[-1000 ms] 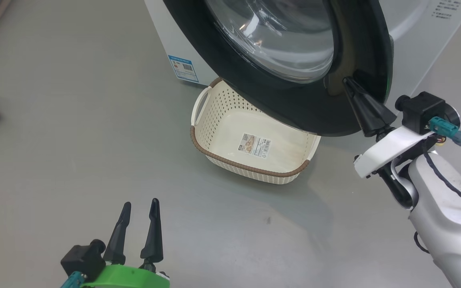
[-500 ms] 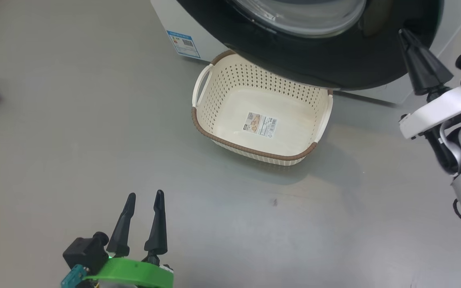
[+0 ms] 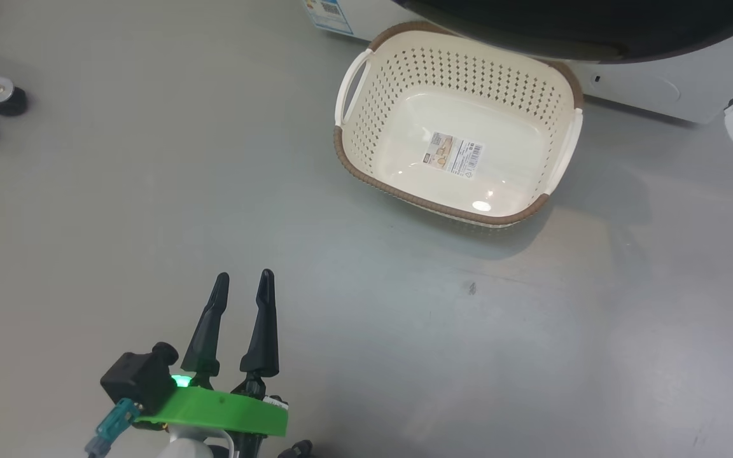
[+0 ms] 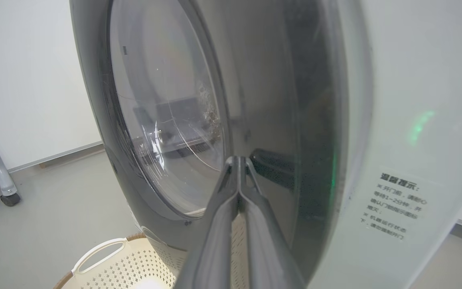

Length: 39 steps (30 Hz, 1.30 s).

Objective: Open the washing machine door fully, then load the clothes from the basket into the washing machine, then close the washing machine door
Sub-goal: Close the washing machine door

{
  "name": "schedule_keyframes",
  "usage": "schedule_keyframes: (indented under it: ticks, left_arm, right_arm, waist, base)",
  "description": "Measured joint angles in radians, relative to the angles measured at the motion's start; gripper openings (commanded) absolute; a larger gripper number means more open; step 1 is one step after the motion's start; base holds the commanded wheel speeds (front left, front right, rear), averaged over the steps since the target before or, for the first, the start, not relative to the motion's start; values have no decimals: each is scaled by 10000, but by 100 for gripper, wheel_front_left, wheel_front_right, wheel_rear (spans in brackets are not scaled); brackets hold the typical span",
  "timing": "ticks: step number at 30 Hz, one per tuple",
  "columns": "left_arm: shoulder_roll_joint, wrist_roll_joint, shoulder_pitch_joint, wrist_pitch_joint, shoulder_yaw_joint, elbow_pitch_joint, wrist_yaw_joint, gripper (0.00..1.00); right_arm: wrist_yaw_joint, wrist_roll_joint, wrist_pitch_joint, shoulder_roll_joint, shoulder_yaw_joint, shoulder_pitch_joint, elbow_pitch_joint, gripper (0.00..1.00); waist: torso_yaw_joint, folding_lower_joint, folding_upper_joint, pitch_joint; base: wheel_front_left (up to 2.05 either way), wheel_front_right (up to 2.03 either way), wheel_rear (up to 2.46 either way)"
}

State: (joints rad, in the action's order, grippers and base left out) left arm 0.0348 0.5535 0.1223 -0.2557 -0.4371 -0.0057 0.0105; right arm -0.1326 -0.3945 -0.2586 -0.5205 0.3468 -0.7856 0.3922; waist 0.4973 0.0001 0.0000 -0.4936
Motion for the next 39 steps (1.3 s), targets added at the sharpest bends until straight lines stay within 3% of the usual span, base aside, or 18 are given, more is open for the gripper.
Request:
schedule_keyframes:
  ticks: [7, 8, 10, 18, 23, 24, 25, 26, 28, 29, 30, 39]
  left_arm:
    - [-10, 105, 32, 0, -115, -151, 0, 100]
    - [-17, 213, 107, 0, -282, -456, -2, 100]
    - [-23, 282, 190, 0, -291, -575, -81, 100]
    - [-25, 261, 322, 0, -98, -633, -132, 100]
    - [-27, 27, 714, -2, 311, -546, -132, 100]
    - [-27, -109, 780, -2, 397, -466, -132, 100]
    - [-27, -280, 838, -2, 462, -387, -132, 100]
    - [-27, -389, 889, -2, 510, -320, -132, 100]
    - [-27, -460, 977, -2, 589, -150, -130, 100]
    - [-29, -479, 1011, -2, 646, -63, -125, 100]
    - [-29, -537, 1039, -2, 725, 52, -119, 100]
    - [-29, -1024, 1031, -2, 1743, 966, -44, 100]
  right_arm:
    - [0, 146, 0, -249, 73, -611, 12, 0]
    - [-19, 349, 0, -767, -178, -1313, 320, 0]
    - [-232, 514, -86, -838, -301, -1587, 637, 0]
    - [-140, 510, -82, -282, -326, -1608, 838, 0]
    - [4, 362, -82, 387, -443, -1203, 301, 0]
    - [4, 334, -82, 562, -458, -1014, 167, 26]
    - [4, 316, -82, 723, -453, -795, 31, 26]
    - [4, 316, -82, 855, -418, -545, -115, 42]
    - [4, 316, -82, 1012, -410, -40, -357, 60]
    - [4, 318, -82, 1081, -435, 208, -437, 84]
    - [4, 318, -82, 1152, -470, 462, -512, 100]
    - [4, 431, -44, 1910, -594, 2325, -1218, 100]
  waist:
    - [362, 0, 0, -447]
    - [608, 0, 0, -757]
    - [742, 0, 0, -885]
    - [508, -1, 0, -686]
    - [167, -1, 0, -466]
    - [79, -1, 0, -412]
    - [-16, 0, 0, -354]
    - [-120, -1, 0, -290]
    - [-333, -1, 0, -149]
    - [-439, -1, 0, -69]
    - [-546, -1, 0, 18]
    - [-1568, -1, 0, 1034]
  base:
    - [0, 0, 0]
    - [0, 0, 0]
    - [0, 0, 0]
    - [0, 0, 0]
    - [0, 0, 0]
    - [0, 0, 0]
    - [0, 0, 0]
    - [0, 0, 0]
    - [0, 0, 0]
    - [0, 0, 0]
    - [0, 0, 0]
    - [0, 0, 0]
